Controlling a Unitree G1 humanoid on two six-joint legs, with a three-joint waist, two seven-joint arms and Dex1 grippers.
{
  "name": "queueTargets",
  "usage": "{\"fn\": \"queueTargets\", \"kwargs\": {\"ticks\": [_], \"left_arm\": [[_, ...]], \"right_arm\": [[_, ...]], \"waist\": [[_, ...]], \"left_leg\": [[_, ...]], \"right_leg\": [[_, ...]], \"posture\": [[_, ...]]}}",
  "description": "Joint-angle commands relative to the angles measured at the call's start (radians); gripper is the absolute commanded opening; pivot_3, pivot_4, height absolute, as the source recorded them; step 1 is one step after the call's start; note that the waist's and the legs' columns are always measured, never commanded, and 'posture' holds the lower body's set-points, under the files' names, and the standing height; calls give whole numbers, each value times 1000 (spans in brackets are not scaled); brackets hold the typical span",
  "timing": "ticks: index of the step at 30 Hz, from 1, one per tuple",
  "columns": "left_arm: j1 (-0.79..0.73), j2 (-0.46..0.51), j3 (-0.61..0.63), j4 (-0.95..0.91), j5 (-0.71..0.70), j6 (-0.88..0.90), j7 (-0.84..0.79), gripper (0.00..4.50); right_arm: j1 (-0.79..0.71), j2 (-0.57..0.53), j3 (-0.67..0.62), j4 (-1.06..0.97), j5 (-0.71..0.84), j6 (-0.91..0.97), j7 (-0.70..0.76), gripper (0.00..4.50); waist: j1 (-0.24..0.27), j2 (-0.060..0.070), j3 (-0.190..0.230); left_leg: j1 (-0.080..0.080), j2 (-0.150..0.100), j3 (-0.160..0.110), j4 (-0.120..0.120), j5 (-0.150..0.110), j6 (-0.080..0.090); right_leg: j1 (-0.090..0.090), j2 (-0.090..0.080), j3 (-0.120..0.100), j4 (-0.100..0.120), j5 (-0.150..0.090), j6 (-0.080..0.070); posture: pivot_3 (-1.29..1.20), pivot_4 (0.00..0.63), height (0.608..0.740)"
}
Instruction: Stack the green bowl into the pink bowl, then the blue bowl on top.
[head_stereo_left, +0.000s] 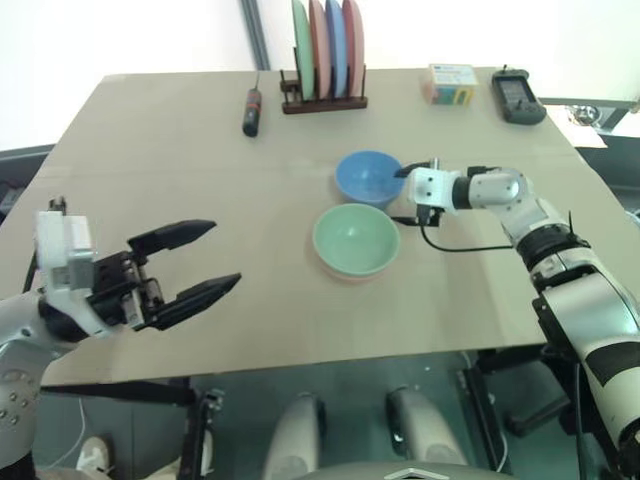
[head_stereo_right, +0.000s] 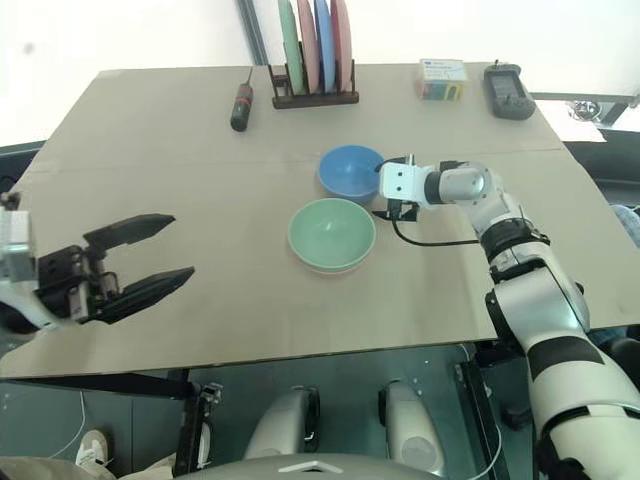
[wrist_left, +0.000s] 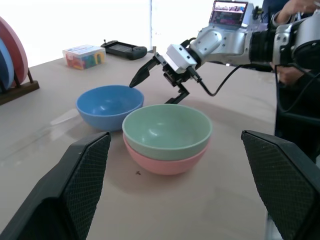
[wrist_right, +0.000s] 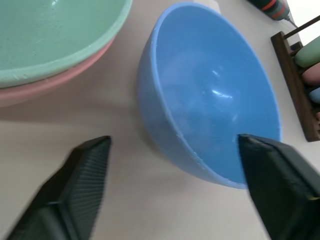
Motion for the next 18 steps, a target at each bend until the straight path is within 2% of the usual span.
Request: {"fn": "queueTargets", "kwargs": {"ticks": [1, 5, 7, 12, 15, 18], "left_arm": [[31, 14, 56, -57, -87, 23, 15, 4500], [54, 9, 59, -70, -104, 18, 33, 4500], [59, 10, 58, -72, -113, 18, 38, 4500], [69, 17, 47, -73, -132, 19, 40, 4500], [66, 22, 32, -64, -127, 16, 34, 4500], [52, 12, 1, -37, -89, -6, 38, 4500]], "right_arm": [[-48, 17, -14, 30, -19, -26, -16, 2497], [-66, 28, -6, 67, -60, -30, -53, 687], [-73, 29, -5, 75, -76, -33, -76, 106], [-92, 12, -30, 64, -65, -50, -46, 106], [-93, -4, -77, 21, 1, -57, 45, 106], [-50, -28, -154, -155, 166, 55, 253, 106]], "waist": [[0, 0, 0], [1, 0, 0], [1, 0, 0], [0, 1, 0], [0, 1, 1], [1, 2, 2]], "left_leg": [[0, 0, 0, 0, 0, 0], [0, 0, 0, 0, 0, 0], [0, 0, 0, 0, 0, 0], [0, 0, 0, 0, 0, 0], [0, 0, 0, 0, 0, 0], [0, 0, 0, 0, 0, 0]], "right_leg": [[0, 0, 0, 0, 0, 0], [0, 0, 0, 0, 0, -1], [0, 0, 0, 0, -1, -1], [0, 0, 0, 0, -1, -1], [0, 0, 0, 0, -1, -1], [0, 0, 0, 0, 0, -1]], "posture": [[0, 150, 740], [0, 150, 740], [0, 150, 740], [0, 150, 740], [0, 150, 740], [0, 150, 740]]}}
